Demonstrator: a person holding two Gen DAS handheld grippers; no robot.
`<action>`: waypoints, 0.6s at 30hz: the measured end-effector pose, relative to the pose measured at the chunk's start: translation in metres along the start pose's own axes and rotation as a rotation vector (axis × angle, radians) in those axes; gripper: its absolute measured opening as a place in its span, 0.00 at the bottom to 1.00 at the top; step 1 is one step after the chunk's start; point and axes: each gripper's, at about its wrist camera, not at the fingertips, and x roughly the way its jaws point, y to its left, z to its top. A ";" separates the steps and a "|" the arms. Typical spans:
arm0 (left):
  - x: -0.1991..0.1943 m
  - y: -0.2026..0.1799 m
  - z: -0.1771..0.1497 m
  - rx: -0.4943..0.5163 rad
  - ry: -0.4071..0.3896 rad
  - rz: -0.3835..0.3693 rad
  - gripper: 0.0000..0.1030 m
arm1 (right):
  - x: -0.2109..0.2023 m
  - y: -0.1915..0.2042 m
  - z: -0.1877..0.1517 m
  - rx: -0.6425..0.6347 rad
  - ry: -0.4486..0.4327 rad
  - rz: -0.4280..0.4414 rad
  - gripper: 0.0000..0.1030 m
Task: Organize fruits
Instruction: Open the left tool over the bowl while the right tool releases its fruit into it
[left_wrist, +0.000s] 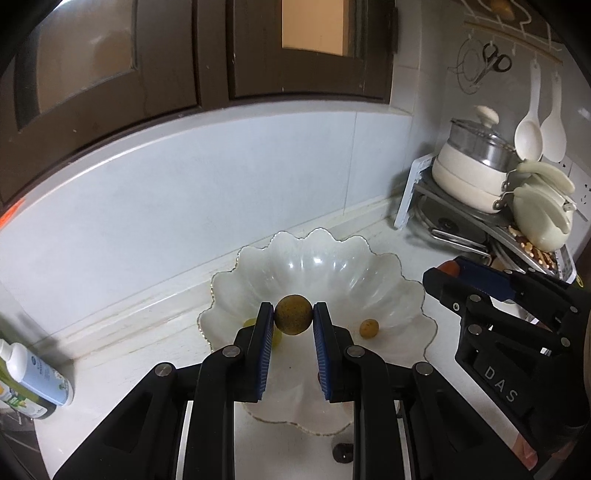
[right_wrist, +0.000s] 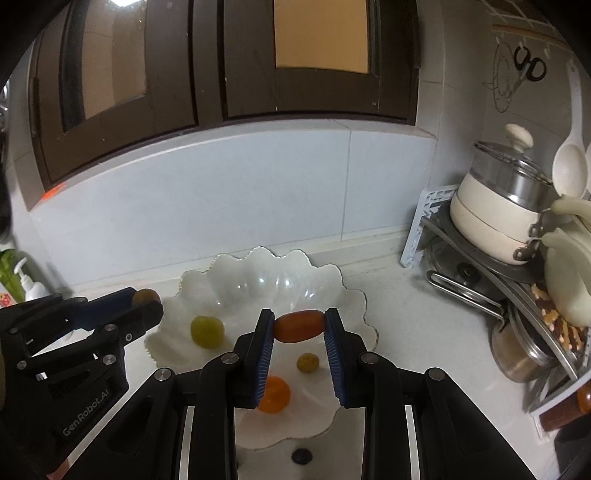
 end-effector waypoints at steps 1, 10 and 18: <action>0.006 0.000 0.002 -0.001 0.008 0.005 0.22 | 0.004 -0.001 0.001 -0.001 0.005 -0.002 0.28; 0.047 0.005 0.012 -0.025 0.092 -0.008 0.22 | 0.049 -0.009 0.008 -0.014 0.081 -0.001 0.28; 0.081 0.004 0.021 -0.009 0.154 0.013 0.22 | 0.092 -0.017 0.012 -0.005 0.171 0.004 0.28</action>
